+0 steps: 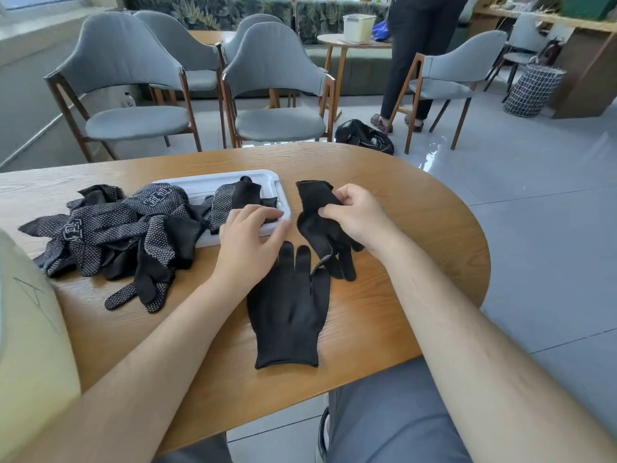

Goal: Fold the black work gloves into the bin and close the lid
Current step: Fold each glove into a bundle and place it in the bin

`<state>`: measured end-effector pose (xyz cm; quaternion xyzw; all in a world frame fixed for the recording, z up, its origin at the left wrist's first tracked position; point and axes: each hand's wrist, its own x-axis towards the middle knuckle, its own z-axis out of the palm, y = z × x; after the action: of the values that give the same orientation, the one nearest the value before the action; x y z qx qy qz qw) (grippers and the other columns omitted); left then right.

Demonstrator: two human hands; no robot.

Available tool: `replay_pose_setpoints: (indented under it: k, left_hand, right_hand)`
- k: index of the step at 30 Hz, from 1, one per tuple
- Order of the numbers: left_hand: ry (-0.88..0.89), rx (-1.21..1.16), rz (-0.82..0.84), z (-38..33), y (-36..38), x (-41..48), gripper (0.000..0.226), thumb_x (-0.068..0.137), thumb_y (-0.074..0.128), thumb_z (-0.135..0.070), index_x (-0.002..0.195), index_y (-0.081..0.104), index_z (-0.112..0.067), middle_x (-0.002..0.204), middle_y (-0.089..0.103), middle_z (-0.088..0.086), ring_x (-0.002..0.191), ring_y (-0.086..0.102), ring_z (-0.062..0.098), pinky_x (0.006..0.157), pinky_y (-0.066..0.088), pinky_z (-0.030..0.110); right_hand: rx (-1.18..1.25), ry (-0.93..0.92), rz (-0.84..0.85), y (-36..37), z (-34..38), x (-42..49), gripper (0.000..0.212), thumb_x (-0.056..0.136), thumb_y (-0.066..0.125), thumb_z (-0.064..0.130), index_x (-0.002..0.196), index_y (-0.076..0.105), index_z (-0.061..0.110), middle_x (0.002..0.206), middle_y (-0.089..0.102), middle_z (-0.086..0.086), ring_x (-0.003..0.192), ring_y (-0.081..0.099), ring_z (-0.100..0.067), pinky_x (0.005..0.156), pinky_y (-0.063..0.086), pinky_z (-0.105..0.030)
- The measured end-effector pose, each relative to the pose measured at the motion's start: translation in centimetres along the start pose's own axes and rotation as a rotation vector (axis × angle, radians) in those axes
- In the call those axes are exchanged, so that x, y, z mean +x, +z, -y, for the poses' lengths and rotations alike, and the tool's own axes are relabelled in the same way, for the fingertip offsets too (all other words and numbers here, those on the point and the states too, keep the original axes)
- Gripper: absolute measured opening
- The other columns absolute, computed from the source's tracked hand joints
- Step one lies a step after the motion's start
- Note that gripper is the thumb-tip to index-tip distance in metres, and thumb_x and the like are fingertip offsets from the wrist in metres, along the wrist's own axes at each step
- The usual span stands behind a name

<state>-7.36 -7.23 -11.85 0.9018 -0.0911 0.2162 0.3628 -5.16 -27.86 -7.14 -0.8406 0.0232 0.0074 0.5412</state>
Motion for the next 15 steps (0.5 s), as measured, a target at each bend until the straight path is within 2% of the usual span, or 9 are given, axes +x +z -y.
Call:
replay_pose_setpoints:
  k: [2,4,6,8,10,13,15]
  left_hand:
    - [-0.149,-0.306,0.134,-2.3,-0.3,0.3,0.043,0.095,0.062,-0.051,0.130,0.063,-0.027,0.125,0.064,-0.015,0.119,0.057,0.008,0.103,0.045,0.033]
    - [-0.214,-0.515,0.153,-4.2,-1.0,0.5,0.035,0.096,0.066,-0.042,0.125,0.064,-0.023,0.118,0.070,-0.010,0.111,0.064,0.007,0.098,0.051,0.031]
    - [-0.196,-0.583,0.108,-5.4,-2.1,0.7,0.016,0.098,0.066,-0.028,0.109,0.069,-0.016,0.102,0.075,0.000,0.096,0.070,0.013,0.086,0.056,0.034]
    - [-0.198,-0.653,0.096,-5.9,-3.3,0.8,0.007,0.099,0.065,-0.022,0.100,0.069,-0.016,0.095,0.076,0.002,0.086,0.071,0.014,0.076,0.057,0.032]
    - [-0.186,-0.692,0.109,-6.3,-4.8,1.0,0.006,0.098,0.066,-0.023,0.102,0.069,-0.020,0.097,0.075,0.003,0.082,0.071,0.016,0.073,0.058,0.037]
    - [-0.124,-0.691,0.107,-7.2,-7.0,1.0,0.002,0.100,0.064,-0.025,0.098,0.064,-0.025,0.090,0.074,0.011,0.068,0.067,0.016,0.059,0.051,0.032]
    - [-0.119,-0.657,0.085,-7.6,-8.4,1.0,0.009,0.101,0.063,-0.028,0.093,0.061,-0.025,0.087,0.074,0.012,0.064,0.064,0.018,0.053,0.048,0.033]
  right_hand:
    - [0.091,-0.038,0.050,-0.3,1.2,-1.1,0.030,0.082,0.080,0.024,0.104,0.061,0.018,0.100,0.076,-0.003,0.093,0.074,-0.022,0.084,0.061,-0.042]
    - [0.127,-0.069,0.088,-0.7,2.2,-2.0,0.039,0.080,0.085,0.023,0.110,0.060,0.018,0.101,0.077,-0.001,0.092,0.076,-0.018,0.086,0.061,-0.040]
    - [0.156,-0.094,0.121,-1.1,3.5,-2.9,0.046,0.079,0.086,0.024,0.116,0.060,0.018,0.106,0.077,-0.001,0.095,0.076,-0.017,0.089,0.061,-0.044]
    - [0.237,-0.106,0.153,-1.7,4.7,-3.7,0.042,0.085,0.082,0.023,0.120,0.062,0.009,0.105,0.078,-0.006,0.091,0.076,-0.020,0.088,0.059,-0.044]
    - [0.267,-0.143,0.176,-2.1,5.9,-4.4,0.033,0.092,0.075,0.022,0.118,0.067,0.005,0.103,0.078,-0.008,0.089,0.075,-0.023,0.082,0.057,-0.040]
    - [0.278,-0.229,0.188,-2.3,7.2,-5.1,0.021,0.095,0.071,0.015,0.114,0.073,0.007,0.102,0.079,-0.008,0.093,0.076,-0.022,0.077,0.059,-0.030]
    - [0.259,-0.267,0.188,-2.4,7.8,-5.4,0.015,0.095,0.071,0.015,0.108,0.074,0.009,0.098,0.079,-0.008,0.090,0.077,-0.021,0.072,0.057,-0.026]
